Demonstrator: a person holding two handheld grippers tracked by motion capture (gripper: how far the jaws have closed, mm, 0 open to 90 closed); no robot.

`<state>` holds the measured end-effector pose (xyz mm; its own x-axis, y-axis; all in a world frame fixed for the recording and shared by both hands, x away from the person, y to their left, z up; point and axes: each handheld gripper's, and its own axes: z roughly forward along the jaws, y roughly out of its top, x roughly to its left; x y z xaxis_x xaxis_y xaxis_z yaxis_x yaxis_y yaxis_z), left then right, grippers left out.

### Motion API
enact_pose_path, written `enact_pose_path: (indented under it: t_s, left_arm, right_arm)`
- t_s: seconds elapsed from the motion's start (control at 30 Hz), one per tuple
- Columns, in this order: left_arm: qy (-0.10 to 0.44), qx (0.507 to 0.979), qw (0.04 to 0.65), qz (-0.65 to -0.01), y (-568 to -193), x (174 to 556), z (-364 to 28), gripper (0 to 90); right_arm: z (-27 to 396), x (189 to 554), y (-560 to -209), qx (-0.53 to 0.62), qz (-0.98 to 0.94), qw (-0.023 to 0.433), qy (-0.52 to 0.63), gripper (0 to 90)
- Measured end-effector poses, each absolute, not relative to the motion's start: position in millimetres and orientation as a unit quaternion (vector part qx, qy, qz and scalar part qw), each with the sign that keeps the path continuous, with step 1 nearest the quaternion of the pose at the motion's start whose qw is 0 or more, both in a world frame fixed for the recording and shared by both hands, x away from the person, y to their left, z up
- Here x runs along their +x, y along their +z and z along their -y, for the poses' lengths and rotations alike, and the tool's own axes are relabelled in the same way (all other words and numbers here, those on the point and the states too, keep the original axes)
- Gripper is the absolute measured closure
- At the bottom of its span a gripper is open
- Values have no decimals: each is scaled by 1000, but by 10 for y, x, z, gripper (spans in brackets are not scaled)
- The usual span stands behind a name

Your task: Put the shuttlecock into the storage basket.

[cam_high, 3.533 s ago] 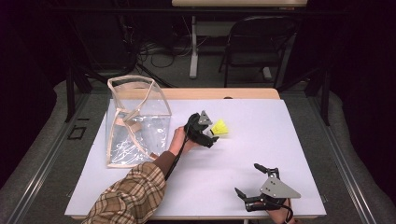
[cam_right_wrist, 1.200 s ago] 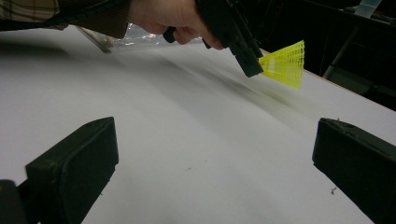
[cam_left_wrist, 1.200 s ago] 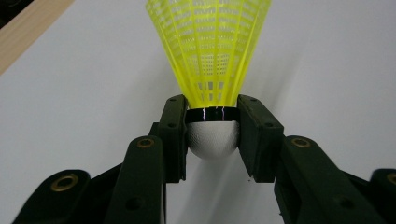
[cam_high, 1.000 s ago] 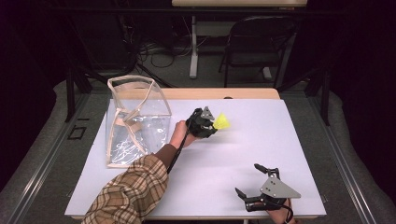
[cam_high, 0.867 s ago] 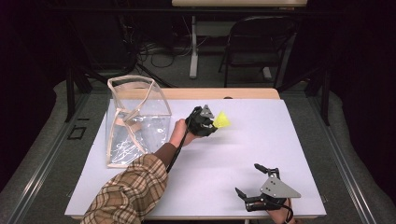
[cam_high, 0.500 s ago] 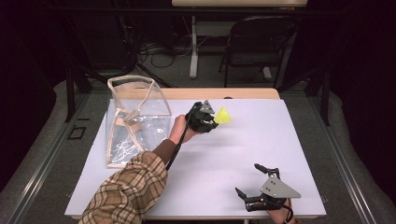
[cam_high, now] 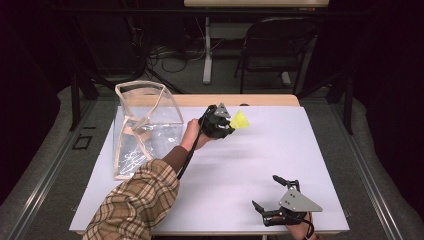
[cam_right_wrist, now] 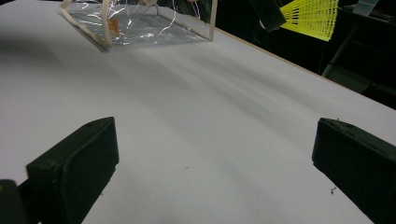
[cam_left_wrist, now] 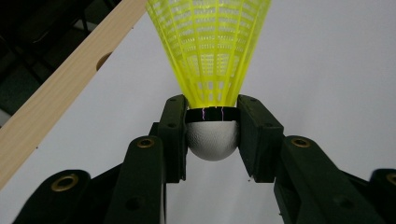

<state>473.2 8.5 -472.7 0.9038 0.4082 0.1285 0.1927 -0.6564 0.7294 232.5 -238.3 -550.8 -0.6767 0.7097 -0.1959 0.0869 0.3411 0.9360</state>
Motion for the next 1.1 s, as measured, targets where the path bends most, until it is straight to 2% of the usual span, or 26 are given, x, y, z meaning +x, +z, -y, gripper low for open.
enact_pose_path:
  t_s: [1.1]
  left_arm:
    - [161, 892, 396, -147, -4219, 4749, -54, 651]
  right_arm:
    - [2392, 2324, -5510, 269, -760, 307, 507, 3]
